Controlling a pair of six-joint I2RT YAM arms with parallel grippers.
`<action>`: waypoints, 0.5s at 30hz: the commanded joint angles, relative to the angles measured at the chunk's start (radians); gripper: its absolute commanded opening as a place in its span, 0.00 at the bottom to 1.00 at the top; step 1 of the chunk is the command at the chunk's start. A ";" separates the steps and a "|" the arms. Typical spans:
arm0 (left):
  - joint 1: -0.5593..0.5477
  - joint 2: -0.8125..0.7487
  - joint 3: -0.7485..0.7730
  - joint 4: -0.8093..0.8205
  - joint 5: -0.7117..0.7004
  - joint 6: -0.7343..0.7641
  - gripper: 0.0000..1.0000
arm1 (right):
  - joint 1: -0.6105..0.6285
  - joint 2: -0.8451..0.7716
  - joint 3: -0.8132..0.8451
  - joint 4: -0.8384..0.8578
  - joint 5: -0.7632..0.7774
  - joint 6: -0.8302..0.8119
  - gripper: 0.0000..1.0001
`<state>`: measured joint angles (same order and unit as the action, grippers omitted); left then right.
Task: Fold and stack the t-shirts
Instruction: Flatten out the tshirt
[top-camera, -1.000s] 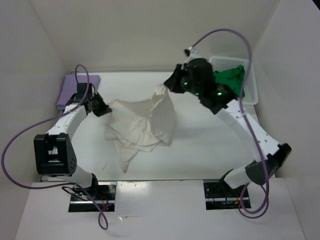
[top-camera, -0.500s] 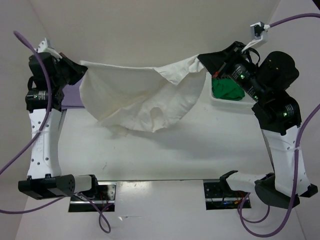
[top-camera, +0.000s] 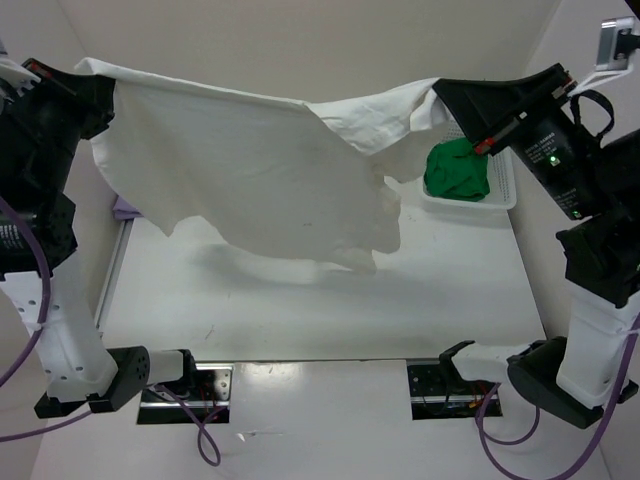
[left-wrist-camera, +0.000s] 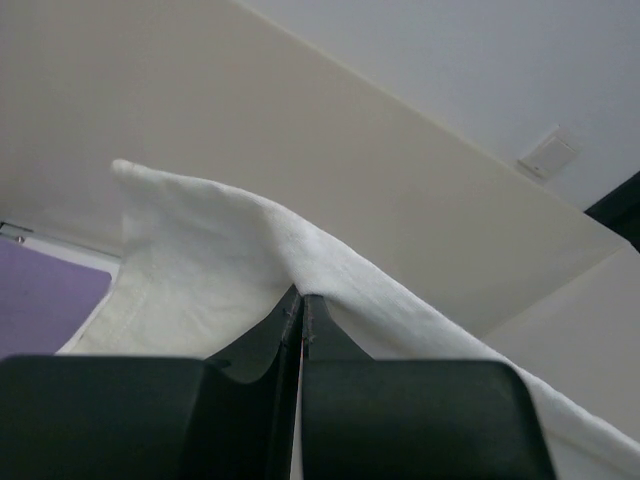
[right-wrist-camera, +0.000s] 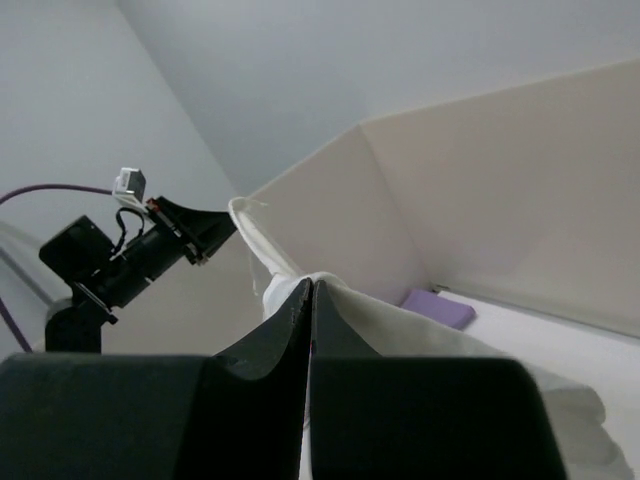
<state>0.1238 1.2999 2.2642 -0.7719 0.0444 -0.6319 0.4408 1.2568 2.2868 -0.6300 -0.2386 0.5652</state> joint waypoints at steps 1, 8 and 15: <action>-0.001 0.033 0.061 0.008 -0.020 0.038 0.00 | 0.012 0.024 0.049 0.035 0.030 0.004 0.00; -0.001 0.142 -0.145 0.094 0.078 0.038 0.00 | 0.012 0.193 0.057 0.056 0.268 -0.154 0.00; -0.024 0.441 -0.309 0.181 0.051 0.049 0.00 | -0.210 0.745 0.219 0.099 0.058 -0.111 0.00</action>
<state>0.1120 1.6230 1.9640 -0.6331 0.1154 -0.6117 0.3202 1.7409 2.4374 -0.5526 -0.1291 0.4553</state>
